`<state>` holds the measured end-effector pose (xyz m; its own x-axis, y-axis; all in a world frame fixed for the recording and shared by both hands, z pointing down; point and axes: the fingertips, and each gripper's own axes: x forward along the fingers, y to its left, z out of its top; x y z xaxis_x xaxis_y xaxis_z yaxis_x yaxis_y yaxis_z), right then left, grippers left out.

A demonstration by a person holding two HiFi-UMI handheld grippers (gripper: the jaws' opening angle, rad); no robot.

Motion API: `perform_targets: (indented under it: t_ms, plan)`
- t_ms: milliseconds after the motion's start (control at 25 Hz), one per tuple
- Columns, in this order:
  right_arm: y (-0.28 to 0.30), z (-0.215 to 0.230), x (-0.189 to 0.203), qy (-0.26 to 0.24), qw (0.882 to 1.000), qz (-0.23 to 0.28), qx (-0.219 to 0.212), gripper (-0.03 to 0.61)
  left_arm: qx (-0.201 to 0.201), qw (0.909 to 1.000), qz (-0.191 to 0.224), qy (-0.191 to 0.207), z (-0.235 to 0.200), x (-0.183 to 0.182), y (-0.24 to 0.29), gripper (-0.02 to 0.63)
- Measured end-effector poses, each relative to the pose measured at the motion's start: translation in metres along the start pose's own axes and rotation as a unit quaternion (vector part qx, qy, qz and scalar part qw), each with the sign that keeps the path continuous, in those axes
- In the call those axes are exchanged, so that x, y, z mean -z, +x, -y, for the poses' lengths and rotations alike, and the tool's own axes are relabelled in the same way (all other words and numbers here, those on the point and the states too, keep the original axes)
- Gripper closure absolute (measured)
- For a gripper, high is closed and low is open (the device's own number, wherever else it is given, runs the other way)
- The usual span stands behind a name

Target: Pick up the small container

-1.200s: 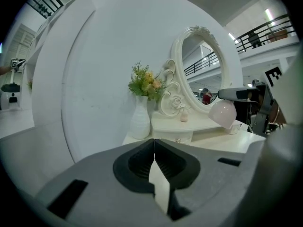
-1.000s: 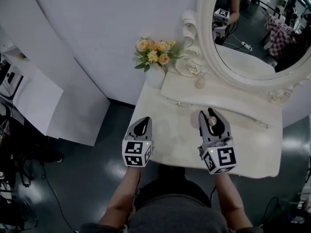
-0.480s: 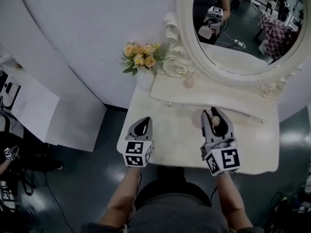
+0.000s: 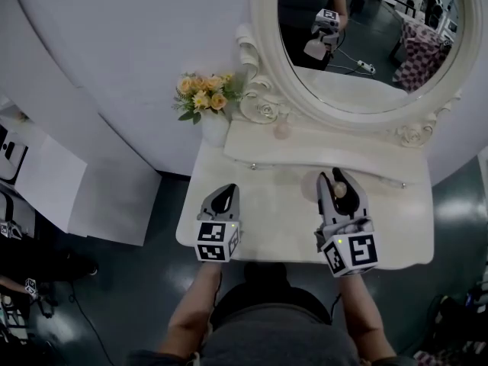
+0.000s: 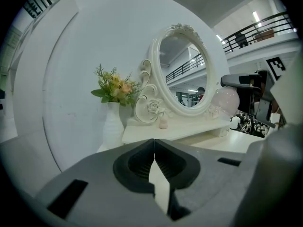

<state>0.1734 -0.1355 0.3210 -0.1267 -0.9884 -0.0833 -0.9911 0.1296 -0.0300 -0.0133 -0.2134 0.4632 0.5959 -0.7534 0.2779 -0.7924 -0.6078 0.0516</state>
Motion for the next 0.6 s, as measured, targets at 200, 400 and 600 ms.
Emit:
perform_targets:
  t_ms: [200,400,600]
  plan:
    - [-0.007,0.008,-0.002,0.004,1.000,-0.001,0.003,0.460,-0.001,1.0000,0.000,-0.001,0.007,-0.001,0.000,0.606]
    - [-0.013,0.014,-0.004,0.009,1.000,0.005,0.006,0.460,-0.006,1.0000,0.004,0.000,0.010,-0.003,-0.001,0.607]
    - [-0.019,0.020,-0.007,0.011,1.000,0.006,0.008,0.460,-0.004,1.0000,0.004,0.002,0.018,-0.003,-0.002,0.606]
